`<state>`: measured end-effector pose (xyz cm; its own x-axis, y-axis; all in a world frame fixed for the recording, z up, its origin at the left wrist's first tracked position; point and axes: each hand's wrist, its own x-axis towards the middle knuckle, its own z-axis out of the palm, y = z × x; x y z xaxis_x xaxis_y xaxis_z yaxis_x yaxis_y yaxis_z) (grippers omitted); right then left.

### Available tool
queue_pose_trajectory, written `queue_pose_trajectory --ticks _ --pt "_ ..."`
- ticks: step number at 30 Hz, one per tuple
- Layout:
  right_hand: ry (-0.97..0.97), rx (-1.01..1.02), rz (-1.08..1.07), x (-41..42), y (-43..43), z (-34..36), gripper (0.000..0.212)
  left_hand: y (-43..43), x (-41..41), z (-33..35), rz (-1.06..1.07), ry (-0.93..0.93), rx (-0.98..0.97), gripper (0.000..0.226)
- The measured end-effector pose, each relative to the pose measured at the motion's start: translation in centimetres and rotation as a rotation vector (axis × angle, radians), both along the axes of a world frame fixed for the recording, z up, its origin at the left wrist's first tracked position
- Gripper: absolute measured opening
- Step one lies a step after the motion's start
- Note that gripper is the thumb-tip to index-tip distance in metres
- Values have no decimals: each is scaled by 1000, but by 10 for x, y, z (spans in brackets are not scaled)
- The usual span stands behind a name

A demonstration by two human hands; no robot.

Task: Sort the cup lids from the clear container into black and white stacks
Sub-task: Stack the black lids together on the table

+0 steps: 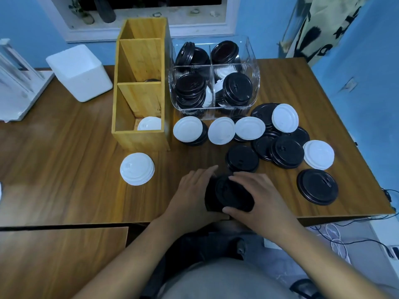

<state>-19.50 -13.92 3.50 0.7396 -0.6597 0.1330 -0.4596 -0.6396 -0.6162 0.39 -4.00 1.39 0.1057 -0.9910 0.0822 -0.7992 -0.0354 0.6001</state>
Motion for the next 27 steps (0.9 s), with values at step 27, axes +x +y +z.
queue_pose_trajectory --ticks 27 --pt "145 -30 177 4 -2 2 70 7 19 4 -180 -17 34 90"
